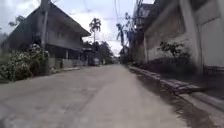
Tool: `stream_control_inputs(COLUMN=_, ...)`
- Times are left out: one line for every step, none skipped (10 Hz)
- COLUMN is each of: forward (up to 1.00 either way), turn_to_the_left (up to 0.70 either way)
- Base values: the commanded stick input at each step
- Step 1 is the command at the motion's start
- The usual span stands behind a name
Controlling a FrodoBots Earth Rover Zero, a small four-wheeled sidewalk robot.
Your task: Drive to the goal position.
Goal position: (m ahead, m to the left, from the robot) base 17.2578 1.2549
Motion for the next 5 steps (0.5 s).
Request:
stream_control_inputs(forward=1.00, turn_to_the_left=0.00)
stream_control_inputs(forward=1.00, turn_to_the_left=0.00)
stream_control_inputs(forward=1.00, turn_to_the_left=0.00)
stream_control_inputs(forward=1.00, turn_to_the_left=0.00)
stream_control_inputs(forward=1.00, turn_to_the_left=0.00)
